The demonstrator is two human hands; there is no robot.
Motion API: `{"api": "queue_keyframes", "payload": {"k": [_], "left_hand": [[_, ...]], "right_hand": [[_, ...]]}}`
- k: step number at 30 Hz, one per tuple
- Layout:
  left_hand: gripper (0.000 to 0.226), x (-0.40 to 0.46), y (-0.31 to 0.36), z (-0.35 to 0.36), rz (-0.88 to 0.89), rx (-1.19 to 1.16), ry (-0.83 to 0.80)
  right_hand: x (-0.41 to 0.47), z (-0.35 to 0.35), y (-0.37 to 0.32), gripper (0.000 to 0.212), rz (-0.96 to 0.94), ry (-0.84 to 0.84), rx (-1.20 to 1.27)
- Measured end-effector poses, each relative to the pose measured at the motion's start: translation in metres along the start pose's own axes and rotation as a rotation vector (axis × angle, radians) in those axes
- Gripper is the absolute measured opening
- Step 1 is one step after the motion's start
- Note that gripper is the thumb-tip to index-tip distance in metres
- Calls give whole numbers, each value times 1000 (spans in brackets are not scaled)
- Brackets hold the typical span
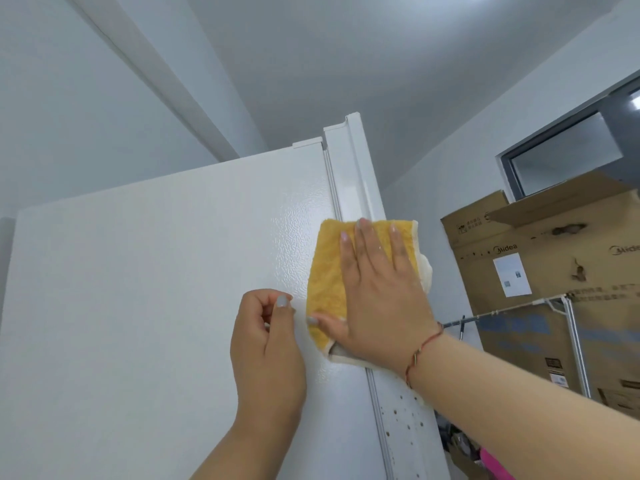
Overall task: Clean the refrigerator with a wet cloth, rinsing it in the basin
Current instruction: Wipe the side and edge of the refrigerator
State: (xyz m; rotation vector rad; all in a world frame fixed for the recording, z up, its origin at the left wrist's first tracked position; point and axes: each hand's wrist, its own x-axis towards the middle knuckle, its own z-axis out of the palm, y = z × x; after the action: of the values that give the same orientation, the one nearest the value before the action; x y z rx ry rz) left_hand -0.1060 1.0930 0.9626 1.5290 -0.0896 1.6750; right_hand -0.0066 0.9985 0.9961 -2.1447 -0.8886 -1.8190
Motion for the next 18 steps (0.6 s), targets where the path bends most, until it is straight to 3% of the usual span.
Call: {"api": "queue_keyframes", "payload": {"k": [10,18], "left_hand": [[18,-18,8,8,-14,19,-52],[22,7,34,31,-6,-36,-253]], "right_hand": [[-74,18,-9,108,-105,-39,9],[-26,7,16,78,-126,9,32]]}}
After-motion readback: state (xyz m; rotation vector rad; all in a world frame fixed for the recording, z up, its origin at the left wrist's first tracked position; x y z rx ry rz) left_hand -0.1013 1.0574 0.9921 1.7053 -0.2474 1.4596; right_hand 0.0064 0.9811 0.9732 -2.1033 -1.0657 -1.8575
